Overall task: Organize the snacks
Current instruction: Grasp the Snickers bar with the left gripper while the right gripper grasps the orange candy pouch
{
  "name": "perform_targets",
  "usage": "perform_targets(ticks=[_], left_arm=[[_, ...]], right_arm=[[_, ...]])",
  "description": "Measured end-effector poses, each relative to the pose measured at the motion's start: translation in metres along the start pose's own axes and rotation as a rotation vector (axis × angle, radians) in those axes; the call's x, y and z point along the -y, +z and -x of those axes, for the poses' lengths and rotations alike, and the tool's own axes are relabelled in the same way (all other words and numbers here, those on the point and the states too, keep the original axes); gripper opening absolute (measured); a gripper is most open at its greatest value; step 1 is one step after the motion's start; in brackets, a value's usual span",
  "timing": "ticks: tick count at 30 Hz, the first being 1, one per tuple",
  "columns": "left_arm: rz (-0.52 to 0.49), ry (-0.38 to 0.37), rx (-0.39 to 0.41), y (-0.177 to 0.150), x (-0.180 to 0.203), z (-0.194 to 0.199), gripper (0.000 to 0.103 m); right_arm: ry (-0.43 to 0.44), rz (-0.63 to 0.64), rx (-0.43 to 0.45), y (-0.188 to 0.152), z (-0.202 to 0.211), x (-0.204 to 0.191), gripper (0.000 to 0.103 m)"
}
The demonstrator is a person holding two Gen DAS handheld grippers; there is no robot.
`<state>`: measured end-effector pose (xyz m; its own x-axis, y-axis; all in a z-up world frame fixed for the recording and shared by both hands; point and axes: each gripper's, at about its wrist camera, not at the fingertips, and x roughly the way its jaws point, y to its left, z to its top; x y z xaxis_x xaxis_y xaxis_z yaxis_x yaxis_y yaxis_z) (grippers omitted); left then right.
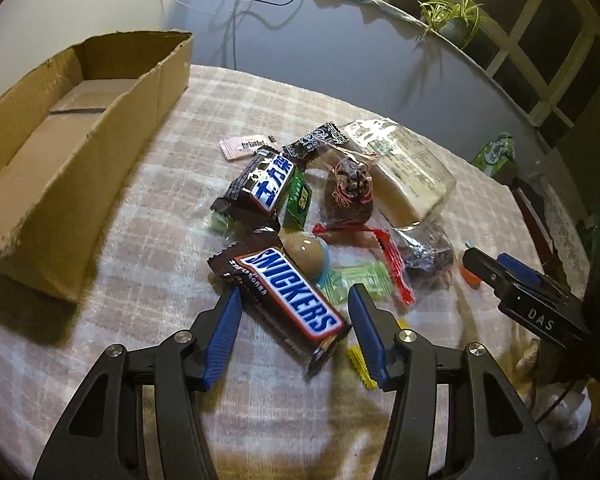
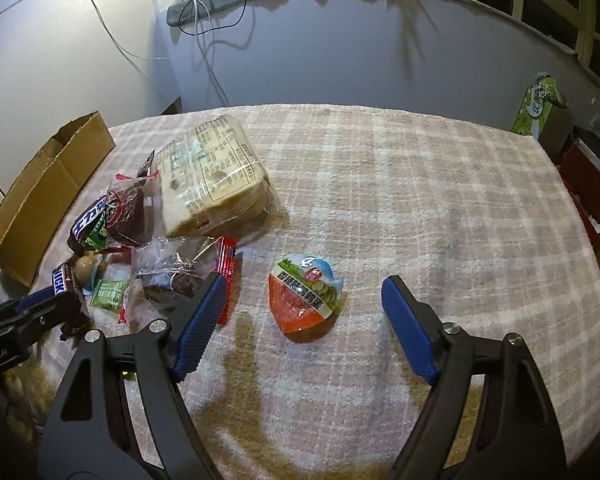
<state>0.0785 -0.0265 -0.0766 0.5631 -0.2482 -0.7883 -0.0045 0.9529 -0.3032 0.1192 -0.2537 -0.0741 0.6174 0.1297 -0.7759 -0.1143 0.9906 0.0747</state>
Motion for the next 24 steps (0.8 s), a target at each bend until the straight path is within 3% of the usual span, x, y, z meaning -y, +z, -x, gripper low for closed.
perform_targets(ticks=[5,6,10,20,24], left_arm=[[-0.063,0.025,0.010,0.000,0.004,-0.003,0.054],[-0.076,0.033,0.014,0.000,0.004,-0.003,0.049],[-0.112,0.047,0.007,0.000,0.002,-0.003,0.040],[-0.149,0.029,-0.010,0.005,-0.009,-0.003,0.030],[-0.143,0.023,-0.007,0.006,-0.011,-0.003,0.027]], right_arm=[[-0.001,0.027,-0.017,0.002,-0.008,-0.006,0.081],[0.000,0.035,-0.021,0.002,-0.009,-0.007,0.079],[0.007,0.042,-0.038,0.003,-0.014,-0.006,0.070],[0.022,0.046,-0.069,0.001,-0.017,0.001,0.042],[0.028,0.050,-0.071,0.001,-0.015,0.003,0.041]])
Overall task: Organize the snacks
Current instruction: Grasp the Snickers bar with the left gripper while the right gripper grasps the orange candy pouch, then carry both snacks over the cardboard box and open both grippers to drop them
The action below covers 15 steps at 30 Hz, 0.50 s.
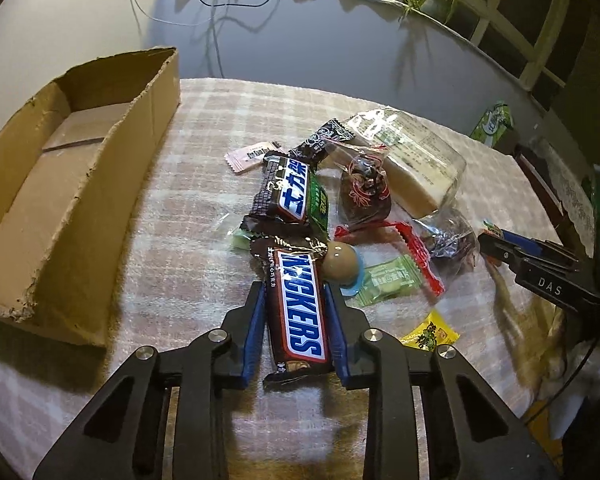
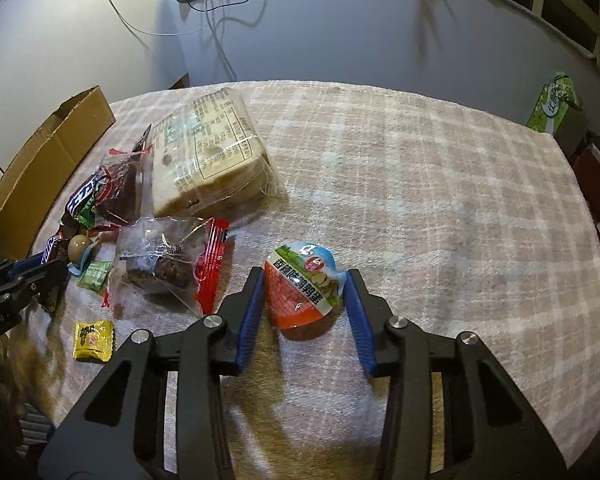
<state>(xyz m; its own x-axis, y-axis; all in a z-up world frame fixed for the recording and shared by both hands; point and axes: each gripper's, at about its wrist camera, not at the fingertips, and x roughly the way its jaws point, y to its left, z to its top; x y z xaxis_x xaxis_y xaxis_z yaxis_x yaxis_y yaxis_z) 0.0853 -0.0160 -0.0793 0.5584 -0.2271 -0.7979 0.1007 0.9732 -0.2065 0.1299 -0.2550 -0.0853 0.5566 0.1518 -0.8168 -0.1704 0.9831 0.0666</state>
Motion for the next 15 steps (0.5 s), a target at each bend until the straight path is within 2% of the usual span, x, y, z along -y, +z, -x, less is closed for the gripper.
perform_targets(ticks=[15], left_arm=[[0.057,-0.043,0.008,-0.004,-0.010,0.012,0.027]], right_arm=[[0.013,-0.033,0.044,-0.006,0.024,0.006,0.040]])
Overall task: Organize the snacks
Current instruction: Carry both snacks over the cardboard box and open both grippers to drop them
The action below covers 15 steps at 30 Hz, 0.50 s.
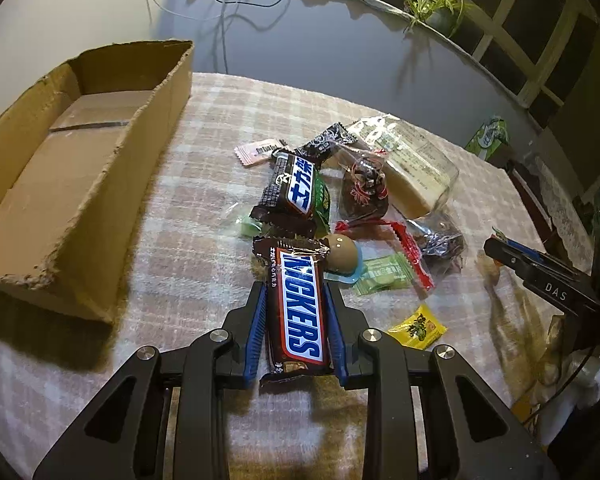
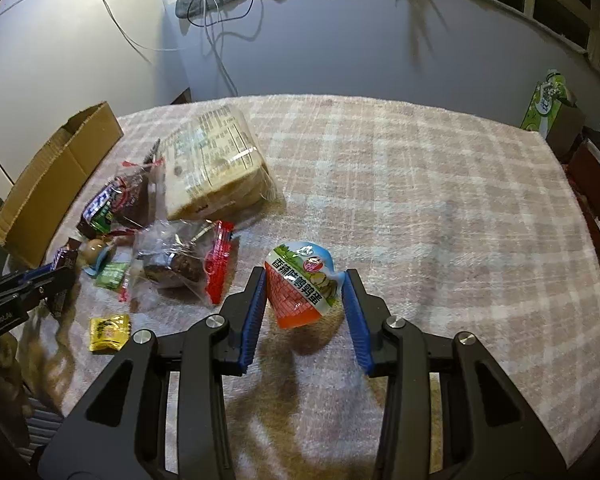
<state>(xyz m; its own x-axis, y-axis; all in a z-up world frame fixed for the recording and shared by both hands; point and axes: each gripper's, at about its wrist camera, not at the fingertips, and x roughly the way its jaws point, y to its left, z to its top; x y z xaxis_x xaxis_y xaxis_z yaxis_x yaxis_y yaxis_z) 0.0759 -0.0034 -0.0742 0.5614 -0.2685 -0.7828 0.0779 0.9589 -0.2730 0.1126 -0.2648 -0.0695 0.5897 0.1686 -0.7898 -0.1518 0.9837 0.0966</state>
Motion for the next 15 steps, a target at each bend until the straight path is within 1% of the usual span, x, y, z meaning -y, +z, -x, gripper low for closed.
perform_targets(ticks=[5,9,11,15], left_arm=[[-0.001,-0.010,0.044,0.006,-0.002,0.018,0.027],[0.010,-0.022,0.084,0.015,-0.008,0.036,0.027],[-0.002,-0.001,0.123,0.020,-0.012,0.047,0.027],[0.006,0.023,0.169,0.030,-0.029,0.064,0.027]], right_arm=[[0.019,0.011,0.037,0.008,0.017,-0.010,0.040],[0.050,0.045,0.070,0.019,0.028,-0.031,0.040],[0.069,0.069,0.084,0.026,0.032,-0.046,0.040],[0.117,0.113,0.105,0.039,0.038,-0.077,0.040]])
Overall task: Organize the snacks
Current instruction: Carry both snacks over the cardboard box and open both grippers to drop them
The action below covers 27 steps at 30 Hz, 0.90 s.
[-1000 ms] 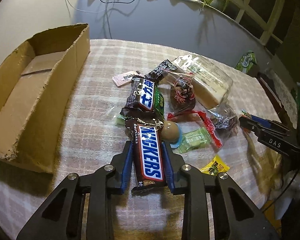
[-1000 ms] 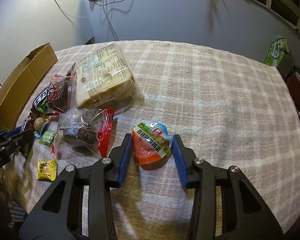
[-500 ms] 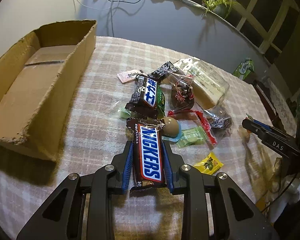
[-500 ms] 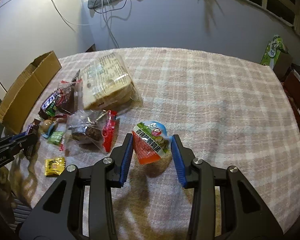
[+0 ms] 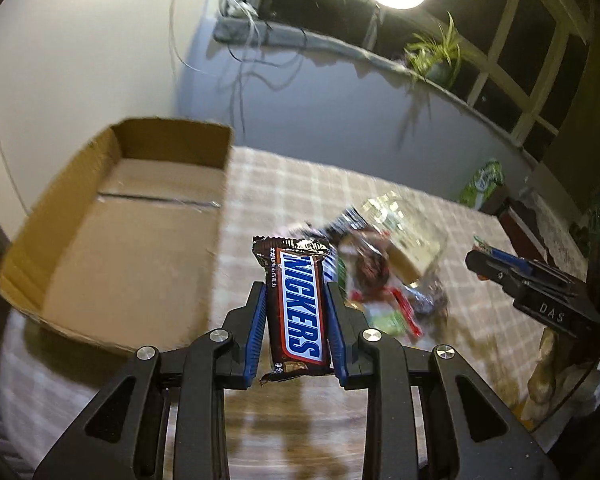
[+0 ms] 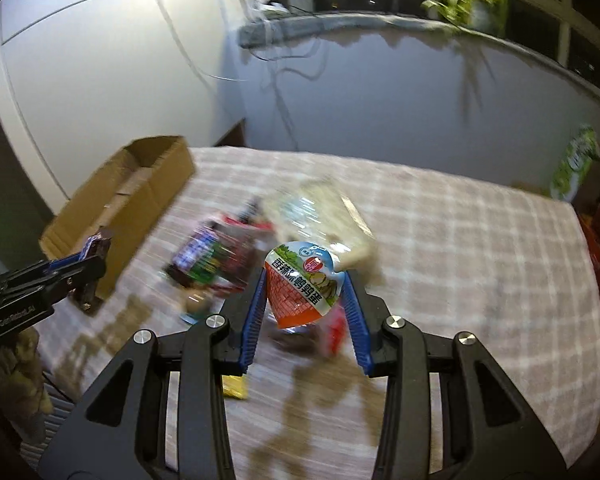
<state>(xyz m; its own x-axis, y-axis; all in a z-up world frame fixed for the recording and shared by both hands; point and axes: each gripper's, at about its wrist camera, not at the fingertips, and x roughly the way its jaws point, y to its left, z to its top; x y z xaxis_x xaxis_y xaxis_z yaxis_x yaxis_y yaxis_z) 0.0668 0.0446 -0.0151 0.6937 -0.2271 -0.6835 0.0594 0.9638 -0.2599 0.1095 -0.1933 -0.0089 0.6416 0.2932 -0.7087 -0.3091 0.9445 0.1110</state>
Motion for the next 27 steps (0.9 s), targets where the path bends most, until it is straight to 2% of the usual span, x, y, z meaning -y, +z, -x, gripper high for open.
perform_targets(ticks=[5,15,27], left_arm=[[0.022,0.055,0.037,0.010,-0.033,0.014,0.027],[0.044,0.135,0.052,0.016,-0.080,0.021,0.027],[0.083,0.155,0.040,0.017,-0.110,0.014,0.027]], right_arm=[[0.060,0.067,0.020,0.024,-0.007,-0.045,0.040],[0.171,0.190,0.009,0.057,-0.046,-0.133,0.040],[0.242,0.270,-0.031,0.069,-0.083,-0.199,0.040]])
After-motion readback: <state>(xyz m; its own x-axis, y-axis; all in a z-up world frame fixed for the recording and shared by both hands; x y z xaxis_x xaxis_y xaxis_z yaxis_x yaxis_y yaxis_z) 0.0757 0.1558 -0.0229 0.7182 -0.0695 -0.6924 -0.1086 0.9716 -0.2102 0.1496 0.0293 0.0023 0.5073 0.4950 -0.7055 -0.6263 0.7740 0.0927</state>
